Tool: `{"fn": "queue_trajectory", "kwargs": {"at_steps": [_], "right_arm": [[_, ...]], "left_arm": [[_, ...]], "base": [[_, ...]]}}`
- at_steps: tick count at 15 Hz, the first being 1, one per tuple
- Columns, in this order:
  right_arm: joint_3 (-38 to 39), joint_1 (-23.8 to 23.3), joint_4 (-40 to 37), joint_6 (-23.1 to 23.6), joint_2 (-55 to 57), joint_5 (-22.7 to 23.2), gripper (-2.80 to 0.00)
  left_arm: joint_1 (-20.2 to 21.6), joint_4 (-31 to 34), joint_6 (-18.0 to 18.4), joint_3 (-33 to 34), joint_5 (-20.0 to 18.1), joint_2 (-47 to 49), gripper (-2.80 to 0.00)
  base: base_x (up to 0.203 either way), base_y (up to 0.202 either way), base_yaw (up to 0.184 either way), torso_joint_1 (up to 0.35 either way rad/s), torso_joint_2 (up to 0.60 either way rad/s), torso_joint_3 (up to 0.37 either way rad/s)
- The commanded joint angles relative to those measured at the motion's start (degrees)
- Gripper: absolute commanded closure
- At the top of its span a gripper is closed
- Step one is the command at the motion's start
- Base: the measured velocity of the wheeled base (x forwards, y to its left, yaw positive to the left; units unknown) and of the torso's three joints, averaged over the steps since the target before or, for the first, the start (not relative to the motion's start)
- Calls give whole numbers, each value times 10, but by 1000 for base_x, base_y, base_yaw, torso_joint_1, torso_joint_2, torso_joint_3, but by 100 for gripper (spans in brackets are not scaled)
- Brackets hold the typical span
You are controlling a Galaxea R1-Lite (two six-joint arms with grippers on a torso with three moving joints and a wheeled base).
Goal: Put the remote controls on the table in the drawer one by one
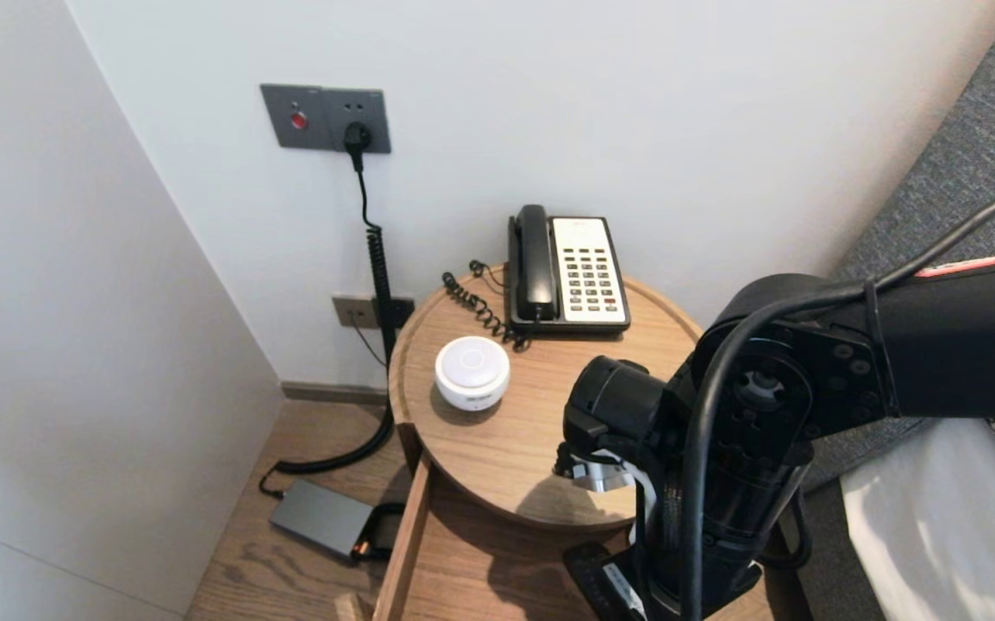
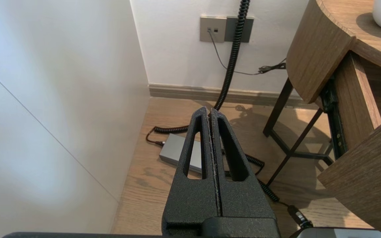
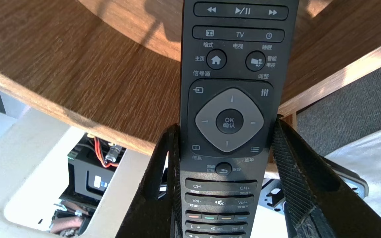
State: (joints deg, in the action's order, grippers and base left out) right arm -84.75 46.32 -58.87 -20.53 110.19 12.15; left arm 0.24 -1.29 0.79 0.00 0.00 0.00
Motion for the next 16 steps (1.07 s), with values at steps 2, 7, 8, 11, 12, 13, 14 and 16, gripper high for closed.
{"fn": "queue_trajectory", "kwargs": {"at_steps": [2,7,8,11,12,13,14,16], "right_arm": [[-7,0,-2,-1,9,0,0],[2,3,25,-7,15,-23,0],[1,2,26,-8,15,-22,0],[2,1,30,-15,15,-21,0],[5,1,39,-17,15,-22,0],[11,1,50,-19,14,-23,0],[13,2,60,-24,13,-27,0],[14,5,65,-25,13,-28,0]], "left_arm": [[0,0,0,8,0,0,0],[0,0,0,8,0,-1,0],[0,0,0,8,1,0,0],[0,0,0,8,0,0,0],[0,0,0,8,0,-1,0],[0,0,0,8,1,0,0],[0,0,0,8,0,0,0],[0,-1,0,8,1,0,0]], "base": [[0,0,0,0,0,0],[0,0,0,0,0,0],[0,0,0,0,0,0],[0,0,0,0,0,0],[0,0,0,0,0,0],[0,0,0,0,0,0],[0,0,0,0,0,0],[0,0,0,0,0,0]]}}
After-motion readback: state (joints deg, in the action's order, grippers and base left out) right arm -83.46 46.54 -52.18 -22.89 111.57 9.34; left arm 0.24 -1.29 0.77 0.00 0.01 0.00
